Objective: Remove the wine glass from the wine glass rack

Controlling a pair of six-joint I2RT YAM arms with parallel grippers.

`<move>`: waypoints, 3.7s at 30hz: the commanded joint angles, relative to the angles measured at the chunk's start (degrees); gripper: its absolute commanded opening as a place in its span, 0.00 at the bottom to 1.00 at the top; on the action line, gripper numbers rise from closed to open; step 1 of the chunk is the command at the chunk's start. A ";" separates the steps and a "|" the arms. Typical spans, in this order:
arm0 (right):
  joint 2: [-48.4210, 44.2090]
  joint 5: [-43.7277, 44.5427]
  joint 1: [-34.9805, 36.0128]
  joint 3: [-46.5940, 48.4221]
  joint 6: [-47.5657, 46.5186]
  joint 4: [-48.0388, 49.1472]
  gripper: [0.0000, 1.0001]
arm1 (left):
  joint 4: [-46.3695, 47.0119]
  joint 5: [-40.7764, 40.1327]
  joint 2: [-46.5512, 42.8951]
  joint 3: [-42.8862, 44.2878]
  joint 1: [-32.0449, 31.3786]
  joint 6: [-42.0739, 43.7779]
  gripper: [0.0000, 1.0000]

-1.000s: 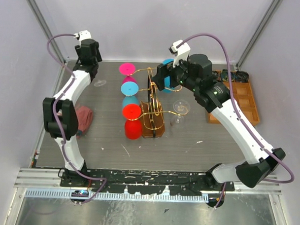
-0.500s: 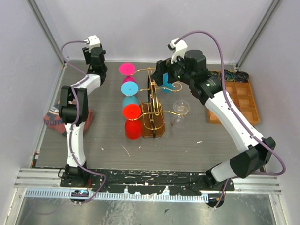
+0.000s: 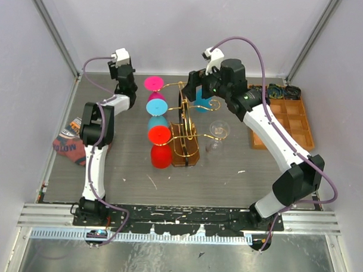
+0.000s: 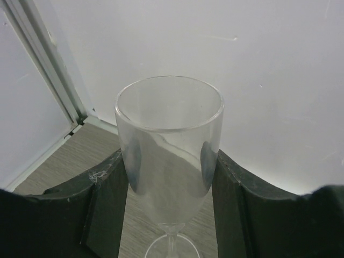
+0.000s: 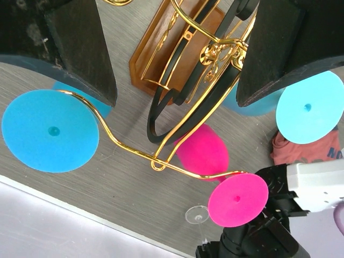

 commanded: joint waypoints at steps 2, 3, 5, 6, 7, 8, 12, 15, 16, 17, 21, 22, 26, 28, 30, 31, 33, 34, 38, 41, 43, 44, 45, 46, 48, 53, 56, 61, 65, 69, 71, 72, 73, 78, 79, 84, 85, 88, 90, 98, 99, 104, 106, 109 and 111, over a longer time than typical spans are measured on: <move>-1.36 -1.60 -0.45 0.39 0.48 4.28 0.97 | 5.70 -3.19 0.77 0.12 0.29 -0.54 0.51; -1.36 -1.69 -0.50 0.34 0.43 4.33 0.97 | 5.64 -3.21 0.84 0.11 0.29 -0.74 0.55; -1.29 -1.88 -0.55 0.17 0.45 4.37 0.98 | 5.58 -3.32 0.78 0.00 0.35 -0.99 0.62; -1.28 -1.95 -0.54 0.12 0.54 4.37 0.97 | 5.60 -3.37 0.65 -0.12 0.32 -1.16 0.63; -1.21 -2.04 -0.55 0.07 0.58 4.45 0.97 | 5.54 -3.21 0.56 -0.39 0.31 -1.29 0.65; -1.19 -2.06 -0.59 0.07 0.65 4.46 0.98 | 5.55 -3.11 0.39 -0.60 0.31 -1.35 0.68; -1.11 -2.41 -0.55 0.17 0.82 4.72 0.98 | 7.06 -2.80 -0.05 -2.66 0.29 -0.39 0.86; -0.86 -2.37 -0.58 0.52 1.45 4.72 0.98 | 7.39 -2.85 -1.40 -5.01 0.29 -1.01 1.00; -0.58 -2.05 -0.58 1.05 2.36 4.53 0.98 | 7.72 -2.89 -1.81 -5.65 0.29 -1.04 0.98; -0.08 -2.03 -0.67 1.98 3.22 3.93 0.98 | 7.84 -2.85 -2.31 -6.33 0.31 -1.22 0.98; 4.49 -3.67 -0.74 8.32 7.81 0.07 0.92 | 7.99 -2.70 -4.93 -9.81 0.29 -2.73 0.98; 6.05 -5.25 -0.74 10.70 9.01 -1.11 0.87 | 8.12 -2.41 -5.76 -10.83 0.18 -2.87 0.98; 10.87 -3.07 -0.79 18.77 12.57 -6.50 0.69 | 9.16 -2.57 -8.88 -13.76 -0.57 -1.98 0.98; 11.15 1.55 -1.17 20.32 13.80 -7.72 0.68 | 9.28 -2.74 -10.66 -15.21 -0.84 -2.61 0.98; 11.07 4.16 -2.72 21.21 15.30 -8.80 0.69 | 9.23 -2.84 -12.19 -16.37 -1.14 -3.04 0.98; 11.11 5.32 -3.66 21.65 15.58 -9.57 0.69 | 9.22 -3.08 -12.92 -16.96 -1.34 -3.08 0.98; 10.99 7.16 -5.81 21.89 15.89 -10.75 0.70 | 8.72 -3.61 -14.14 -17.71 -1.70 -3.40 0.98; 10.95 7.46 -6.91 21.80 15.96 -11.11 0.70 | 8.44 -3.89 -14.72 -18.05 -1.89 -3.67 0.98; 10.63 7.08 -10.96 21.01 15.97 -11.51 0.71 | 7.43 -4.49 -17.31 -19.63 -2.43 -4.77 0.98; 11.77 4.57 -13.36 21.27 16.01 -11.78 0.68 | 3.54 -4.15 -18.77 -18.76 -2.85 -5.17 0.98; 12.72 3.39 -14.23 21.40 16.54 -11.99 0.65 | 0.90 -4.68 -20.08 -18.19 -3.00 -5.36 0.98; 13.11 2.76 -14.75 21.16 16.76 -11.90 0.64 | -0.12 -4.72 -20.87 -18.28 -3.02 -5.82 0.98; 13.46 2.17 -15.05 21.02 17.14 -11.84 0.63 | -1.05 -4.77 -21.78 -18.53 -2.99 -6.29 0.98; 13.71 1.06 -15.22 20.74 17.42 -11.65 0.62 | -1.97 -4.60 -22.69 -18.66 -2.99 -7.06 0.98; 14.04 -1.78 -15.58 19.59 18.47 -10.01 0.61 | -5.05 -3.38 -24.29 -17.75 -3.00 -8.34 0.98; 15.76 -6.19 -15.95 18.74 20.17 -8.47 0.59 | -14.44 -3.51 -26.67 -13.98 -3.10 -9.66 0.98; 16.84 -7.73 -15.91 18.79 21.27 -8.20 0.57 | -14.76 -2.62 -28.29 -14.66 -3.08 -10.04 0.98; 17.78 -8.52 -15.90 18.93 21.75 -8.13 0.54 | -19.33 -2.22 -29.54 -12.95 -3.08 -10.36 0.98; 17.94 -10.26 -15.92 18.51 22.04 -7.42 0.41 | -20.96 -1.15 -31.27 -13.47 -3.11 -12.52 0.98; 17.27 -11.45 -16.00 17.76 22.64 -5.93 0.21 | -23.19 0.55 -32.15 -12.81 -3.12 -13.88 0.98; 17.07 -11.83 -16.01 17.41 23.03 -5.51 0.14 | -24.55 0.50 -32.89 -12.60 -3.14 -14.61 0.98; 16.88 -12.15 -15.98 17.15 23.21 -5.27 0.11 | -25.41 0.49 -33.31 -12.51 -3.09 -15.11 0.98; 16.73 -13.14 -16.03 16.71 23.92 -4.45 0.08 | -26.48 0.69 -34.01 -12.56 -3.06 -15.70 0.98; 16.09 -17.33 -16.95 16.17 27.16 -2.03 0.01 | -33.12 0.15 -38.71 -13.60 -3.14 -17.25 0.98; 15.92 -17.79 -17.16 16.03 27.74 -1.71 0.01 | -34.33 -0.14 -40.32 -13.98 -3.09 -17.41 0.98; 14.15 -19.92 -18.41 14.21 30.85 1.02 0.01 | -41.80 0.70 -46.69 -15.49 -3.11 -19.21 0.98; 13.76 -20.52 -18.71 13.93 31.20 1.03 0.01 | -44.20 1.53 -47.87 -15.48 -3.09 -20.01 0.98; 12.59 -22.98 -19.20 12.56 32.64 1.16 0.01 | -50.19 4.29 -50.81 -15.61 -3.12 -21.61 0.98; 11.47 -24.21 -19.27 11.09 33.81 1.93 0.01 | -53.12 5.55 -52.87 -16.14 -3.12 -22.49 0.98; 7.69 -29.18 -19.16 3.46 41.58 10.59 0.01 | -60.53 10.03 -58.59 -17.11 -3.12 -23.37 0.98; 7.39 -29.67 -19.14 2.28 43.58 13.20 0.01 | -61.26 10.47 -58.86 -16.91 -3.06 -23.41 0.98; 10.53 -30.31 -18.68 3.76 47.51 19.09 0.01 | -64.21 13.73 -59.04 -15.61 -3.13 -24.05 0.98; 13.12 -30.86 -18.55 6.18 48.88 20.49 0.01 | -64.70 14.83 -58.91 -15.47 -3.07 -24.65 0.98; 16.78 -31.21 -18.35 10.70 50.69 23.06 0.01 | -65.08 16.10 -58.66 -15.43 -3.13 -25.31 0.98; 19.00 -30.64 -18.37 14.07 50.15 23.17 0.01 | -65.26 17.19 -58.58 -14.89 -3.09 -25.60 0.98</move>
